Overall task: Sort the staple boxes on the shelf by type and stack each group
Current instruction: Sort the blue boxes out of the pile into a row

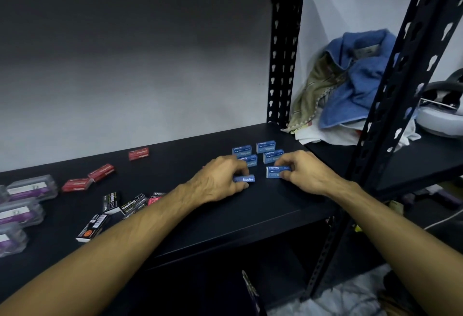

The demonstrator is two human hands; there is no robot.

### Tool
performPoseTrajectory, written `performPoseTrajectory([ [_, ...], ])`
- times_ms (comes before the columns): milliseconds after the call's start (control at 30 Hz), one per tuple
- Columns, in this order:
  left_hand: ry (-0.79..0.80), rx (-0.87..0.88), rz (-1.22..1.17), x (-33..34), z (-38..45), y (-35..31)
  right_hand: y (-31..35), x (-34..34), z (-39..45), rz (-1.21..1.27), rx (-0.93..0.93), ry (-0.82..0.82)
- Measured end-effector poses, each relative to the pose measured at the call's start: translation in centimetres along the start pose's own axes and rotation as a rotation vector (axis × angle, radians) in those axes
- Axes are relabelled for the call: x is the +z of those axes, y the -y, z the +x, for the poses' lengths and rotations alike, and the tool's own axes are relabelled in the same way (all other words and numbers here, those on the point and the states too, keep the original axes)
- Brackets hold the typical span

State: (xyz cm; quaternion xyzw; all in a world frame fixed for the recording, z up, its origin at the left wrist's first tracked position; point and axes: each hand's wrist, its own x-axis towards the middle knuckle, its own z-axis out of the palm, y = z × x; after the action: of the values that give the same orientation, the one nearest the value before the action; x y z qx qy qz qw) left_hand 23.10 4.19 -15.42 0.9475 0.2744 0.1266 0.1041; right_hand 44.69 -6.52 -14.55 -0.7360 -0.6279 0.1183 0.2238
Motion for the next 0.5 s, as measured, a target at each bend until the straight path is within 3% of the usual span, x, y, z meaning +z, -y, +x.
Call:
performPoseTrajectory([
  [500,0.113,-0.140,-0.162,-1.1,0.0,-0.5,0.0,-0.1,-0.2,0.018,-0.013,0.002],
])
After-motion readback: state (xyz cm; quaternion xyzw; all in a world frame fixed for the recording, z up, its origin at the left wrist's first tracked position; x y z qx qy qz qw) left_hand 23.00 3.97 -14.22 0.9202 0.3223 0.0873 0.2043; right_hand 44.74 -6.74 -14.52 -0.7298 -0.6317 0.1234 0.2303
